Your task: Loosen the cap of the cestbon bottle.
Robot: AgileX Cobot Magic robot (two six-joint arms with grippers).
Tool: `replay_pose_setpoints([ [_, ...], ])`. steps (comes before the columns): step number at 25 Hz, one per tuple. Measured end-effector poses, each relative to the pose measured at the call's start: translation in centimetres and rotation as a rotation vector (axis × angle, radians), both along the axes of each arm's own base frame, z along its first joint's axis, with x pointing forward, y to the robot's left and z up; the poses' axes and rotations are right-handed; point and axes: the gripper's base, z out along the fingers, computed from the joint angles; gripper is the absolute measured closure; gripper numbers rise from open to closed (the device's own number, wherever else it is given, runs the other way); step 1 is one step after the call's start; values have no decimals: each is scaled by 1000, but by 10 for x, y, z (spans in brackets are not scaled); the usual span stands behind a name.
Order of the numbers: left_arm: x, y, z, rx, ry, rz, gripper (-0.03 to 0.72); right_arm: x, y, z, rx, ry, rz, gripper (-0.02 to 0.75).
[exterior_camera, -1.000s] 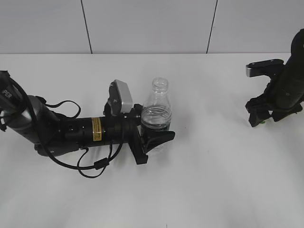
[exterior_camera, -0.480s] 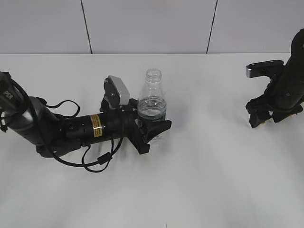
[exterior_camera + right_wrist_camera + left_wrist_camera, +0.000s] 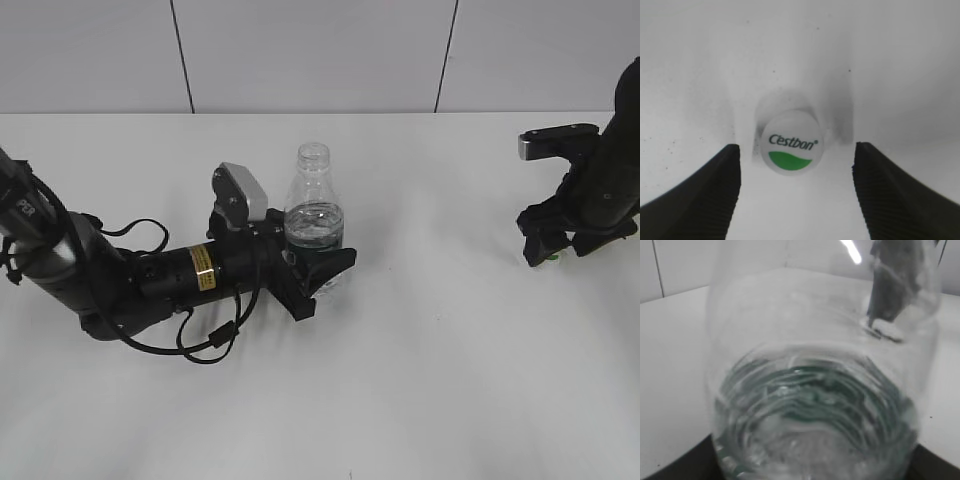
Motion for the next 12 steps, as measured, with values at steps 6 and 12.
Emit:
replay_pose_setpoints([
  [6, 0, 0, 0, -3, -2, 0, 276, 0, 0, 6, 2, -16, 0, 206],
  [12, 0, 0, 0, -4, -2, 1, 277, 0, 0, 7, 2, -16, 0, 206],
])
